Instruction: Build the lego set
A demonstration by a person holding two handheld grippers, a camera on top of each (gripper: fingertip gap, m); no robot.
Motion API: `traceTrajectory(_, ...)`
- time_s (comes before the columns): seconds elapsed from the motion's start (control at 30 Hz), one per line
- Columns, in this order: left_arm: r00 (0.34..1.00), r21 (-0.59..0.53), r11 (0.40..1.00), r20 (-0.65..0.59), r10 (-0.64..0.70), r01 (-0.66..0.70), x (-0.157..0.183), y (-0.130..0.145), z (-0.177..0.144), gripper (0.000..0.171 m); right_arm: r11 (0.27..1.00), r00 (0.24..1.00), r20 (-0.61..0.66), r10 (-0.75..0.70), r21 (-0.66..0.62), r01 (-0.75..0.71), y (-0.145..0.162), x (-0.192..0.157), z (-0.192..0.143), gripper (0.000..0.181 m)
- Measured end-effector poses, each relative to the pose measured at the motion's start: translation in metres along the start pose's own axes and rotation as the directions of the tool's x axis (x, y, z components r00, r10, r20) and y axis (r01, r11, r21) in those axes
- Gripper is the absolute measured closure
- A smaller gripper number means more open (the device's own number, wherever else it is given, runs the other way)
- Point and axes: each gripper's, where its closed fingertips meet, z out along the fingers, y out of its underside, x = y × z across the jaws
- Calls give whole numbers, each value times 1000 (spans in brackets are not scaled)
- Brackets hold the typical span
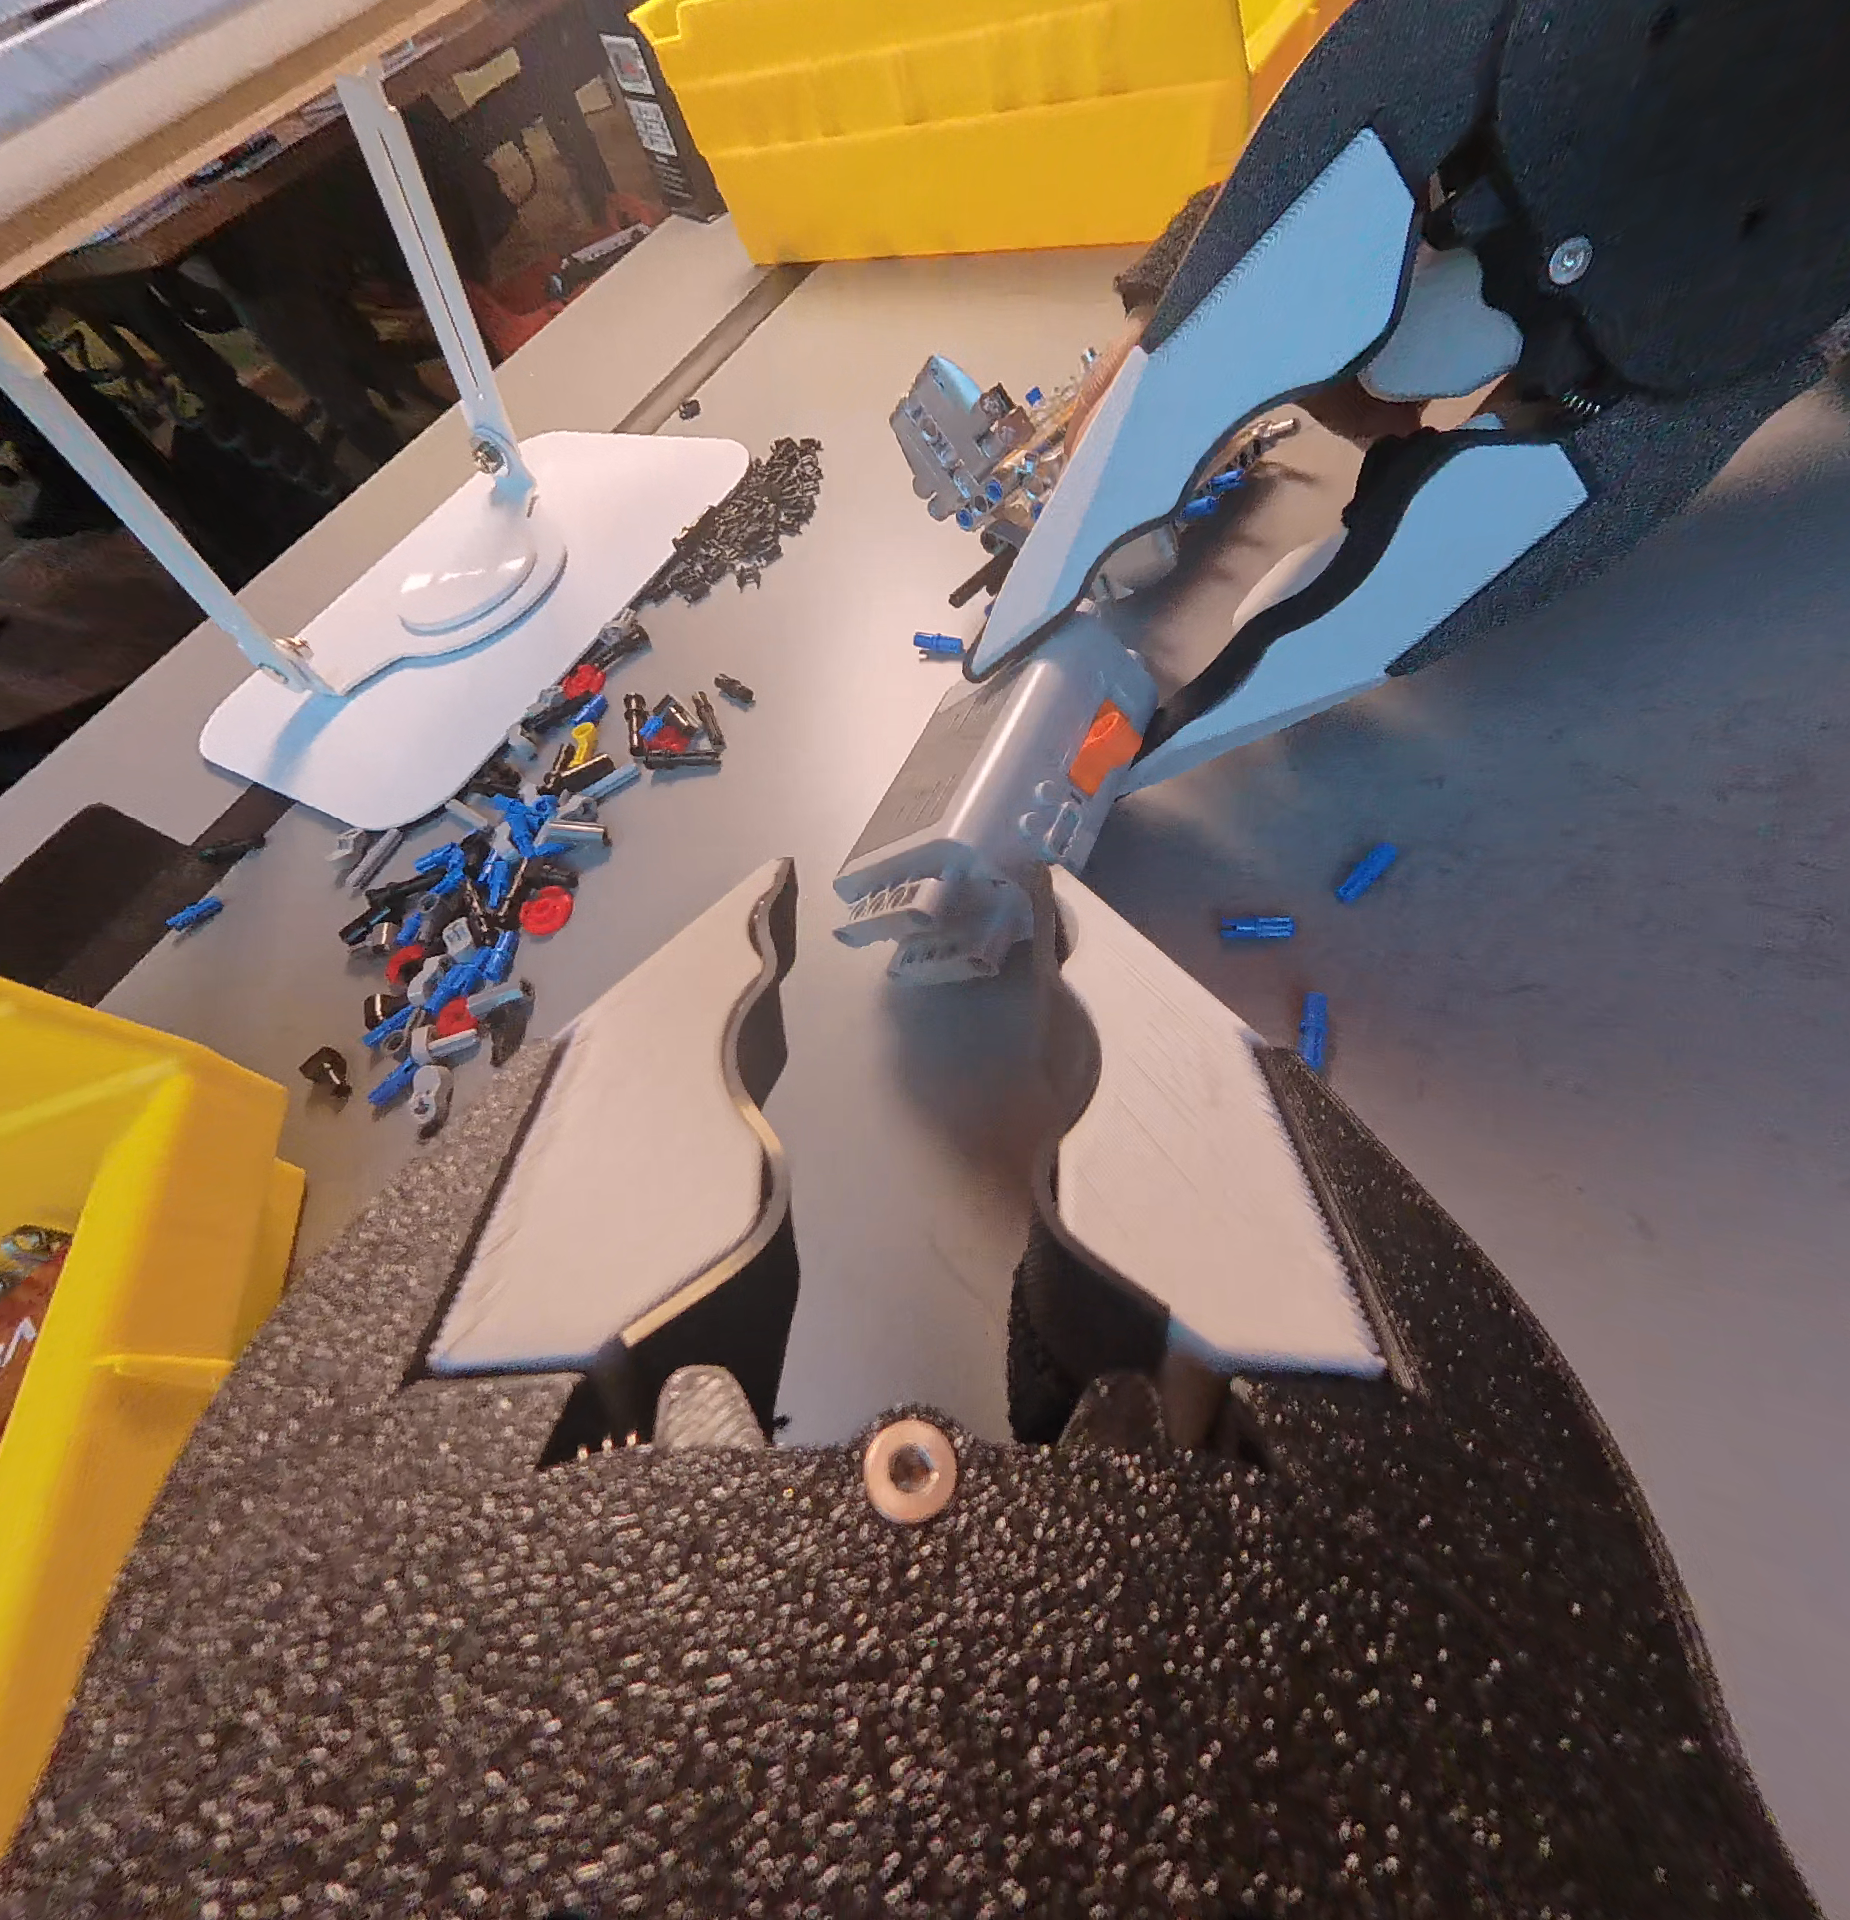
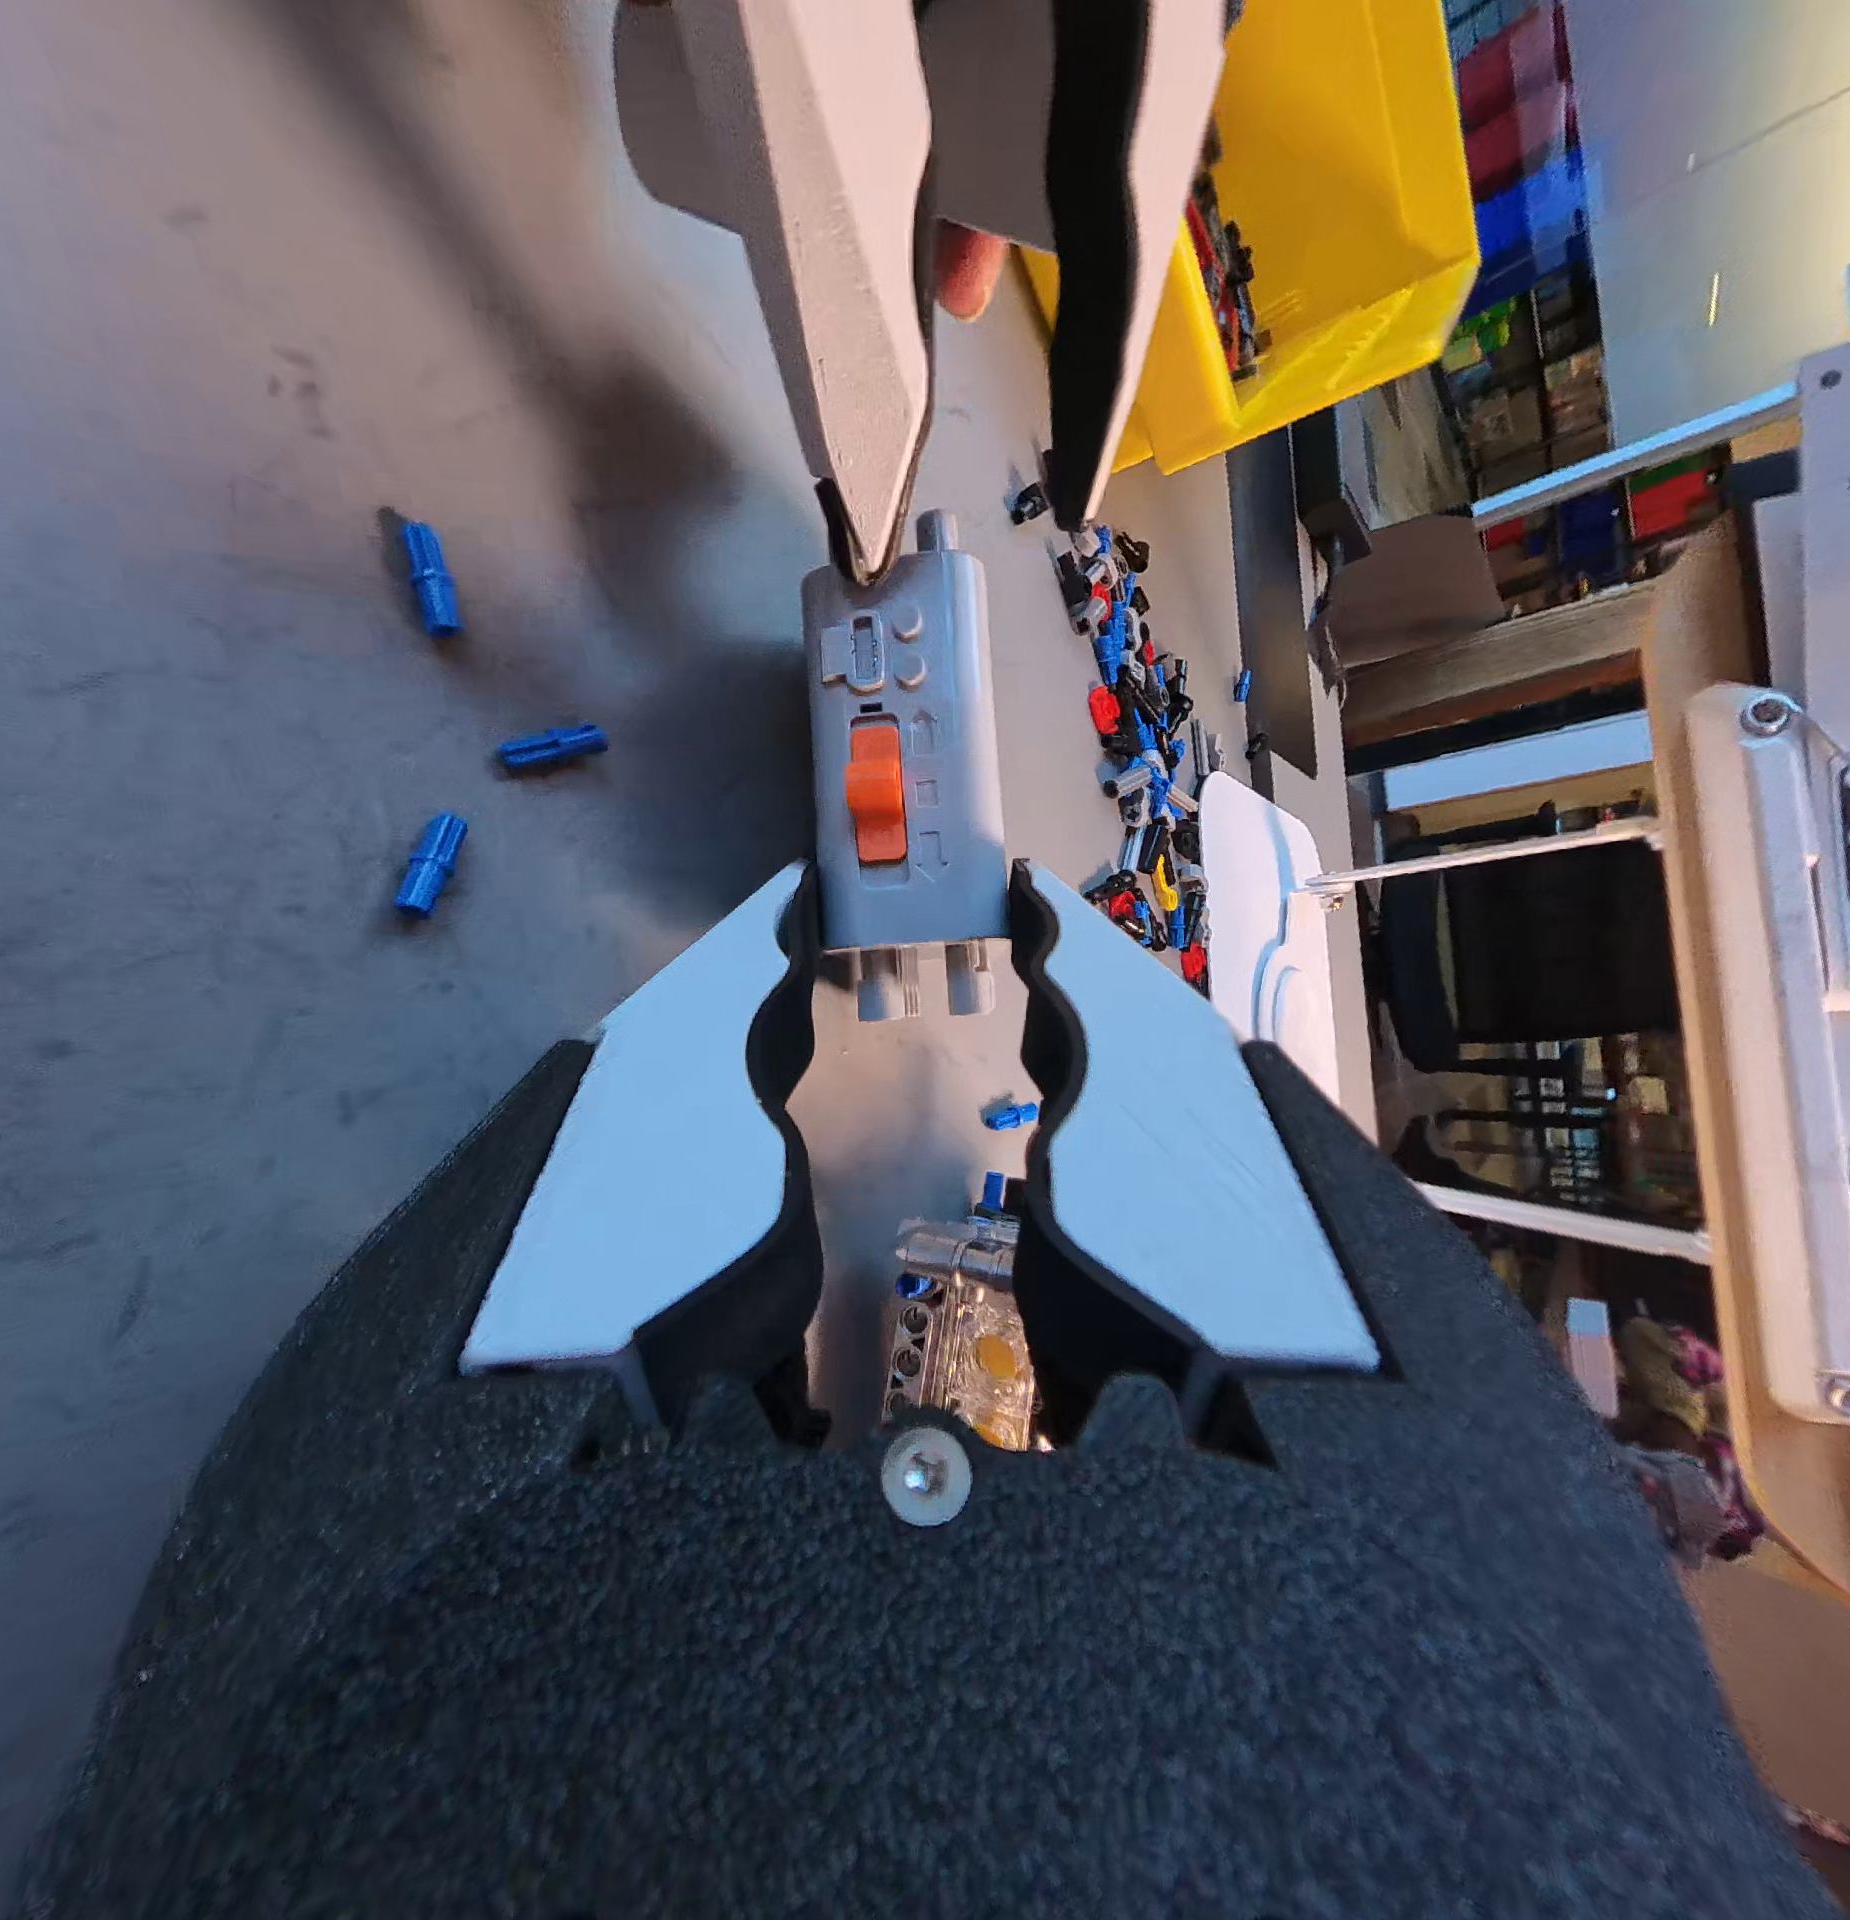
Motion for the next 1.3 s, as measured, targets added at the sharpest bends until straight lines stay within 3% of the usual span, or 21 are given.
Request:
traceTrajectory(0.13, 1000, -28, 999, -13, 28, -28, 5, 4, 3, 124, 1000, 999, 26, -28, 7, 28, 2, -6, -4, 143)
traceTrajectory(0.43, 998, -66, 996, -28, 63, -64, 11, 10, 6, 125, 992, 981, 155, 114, 31, -120, 1, -14, -12, 142)
traceTrajectory(0.6, 999, -70, 997, -40, 34, -37, 11, 10, 6, 119, 917, 932, 178, 315, 195, -347, -15, 30, -49, 135)
traceTrajectory(0.73, 998, -164, 986, -53, 17, -25, 13, 20, 18, 103, 899, 907, 96, 410, 125, -419, 31, 65, -70, 117)
traceTrajectory(0.9, 986, -220, 975, -146, -75, 41, 16, 23, 33, 94, 857, 849, 123, 514, -34, -514, 94, 54, -80, 101)
traceTrajectory(1.1, 963, -218, 975, -256, -89, 32, 17, 16, 48, 105, 784, 762, 204, 615, -62, -617, 115, 38, -68, 101)
traceTrajectory(1.3, 965, -193, 981, -252, -68, 19, 17, 13, 45, 107, 739, 708, 248, 662, -59, -671, 122, 28, -63, 123)
